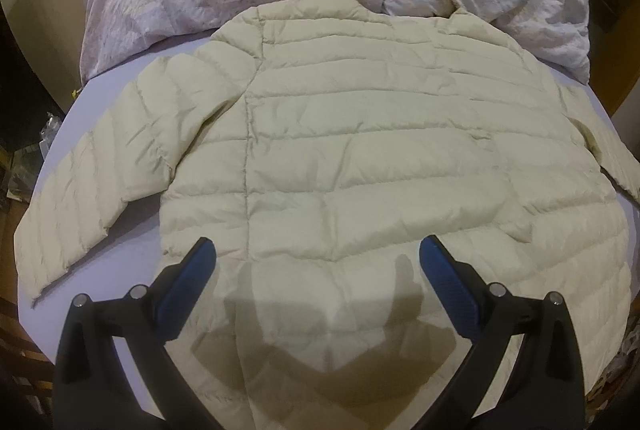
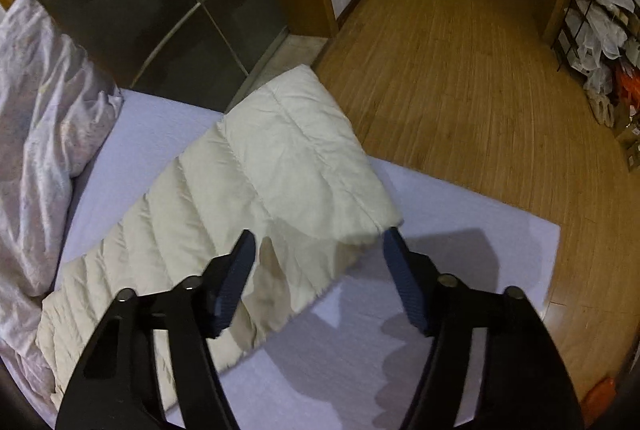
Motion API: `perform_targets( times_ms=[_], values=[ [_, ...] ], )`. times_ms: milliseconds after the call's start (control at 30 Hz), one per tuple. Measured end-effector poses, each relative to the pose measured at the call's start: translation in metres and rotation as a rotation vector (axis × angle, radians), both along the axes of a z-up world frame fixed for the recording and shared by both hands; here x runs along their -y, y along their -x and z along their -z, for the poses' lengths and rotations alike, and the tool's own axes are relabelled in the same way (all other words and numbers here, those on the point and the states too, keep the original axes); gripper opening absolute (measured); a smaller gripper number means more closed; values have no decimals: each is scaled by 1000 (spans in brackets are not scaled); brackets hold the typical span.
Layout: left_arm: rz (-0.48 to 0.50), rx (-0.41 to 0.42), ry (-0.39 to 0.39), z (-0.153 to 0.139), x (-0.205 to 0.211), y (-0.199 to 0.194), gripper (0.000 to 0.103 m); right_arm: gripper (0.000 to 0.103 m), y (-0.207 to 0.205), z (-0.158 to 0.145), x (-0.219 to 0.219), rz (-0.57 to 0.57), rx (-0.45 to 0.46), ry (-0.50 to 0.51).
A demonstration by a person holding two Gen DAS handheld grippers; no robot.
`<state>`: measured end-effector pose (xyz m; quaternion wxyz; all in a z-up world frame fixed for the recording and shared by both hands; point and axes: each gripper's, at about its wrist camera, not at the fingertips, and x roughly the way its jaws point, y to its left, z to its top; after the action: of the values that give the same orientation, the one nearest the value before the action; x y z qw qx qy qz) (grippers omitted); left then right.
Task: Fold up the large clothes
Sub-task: 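Reach the right tool to a sleeve cuff and close on it, then carry the sleeve across the jacket back with the right tool and release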
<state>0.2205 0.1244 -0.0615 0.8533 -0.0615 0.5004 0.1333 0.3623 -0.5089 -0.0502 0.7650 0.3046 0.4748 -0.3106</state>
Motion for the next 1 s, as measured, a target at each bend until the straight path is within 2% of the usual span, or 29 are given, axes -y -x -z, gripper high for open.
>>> perform_targets(
  times_ms=[100, 167, 233, 333, 400, 500, 767, 1000],
  values=[
    [-8, 0, -2, 2, -5, -2, 101, 56, -7, 10, 1, 6, -27, 7],
    [-10, -3, 3, 3, -8, -4, 101, 52, -12, 14, -2, -6, -44, 52],
    [-13, -3, 5, 5, -10, -4, 101, 43, -14, 14, -3, -16, -58, 93],
    [-15, -2, 8, 6, -13, -4, 101, 18, -22, 12, -12, -59, -62, 136],
    [-15, -1, 7, 6, -13, -3, 101, 10, -23, 11, -15, -83, -50, 131],
    [-22, 3, 8, 6, -17, -2, 101, 9, -23, 3, -25, -121, -29, 151],
    [-25, 13, 43, 3, -29, 3, 101, 9, -43, -31, -88, -295, 81, 163],
    [-55, 21, 24, 0, -38, 11, 101, 8, -65, -56, -182, -547, 173, 64]
  ],
)
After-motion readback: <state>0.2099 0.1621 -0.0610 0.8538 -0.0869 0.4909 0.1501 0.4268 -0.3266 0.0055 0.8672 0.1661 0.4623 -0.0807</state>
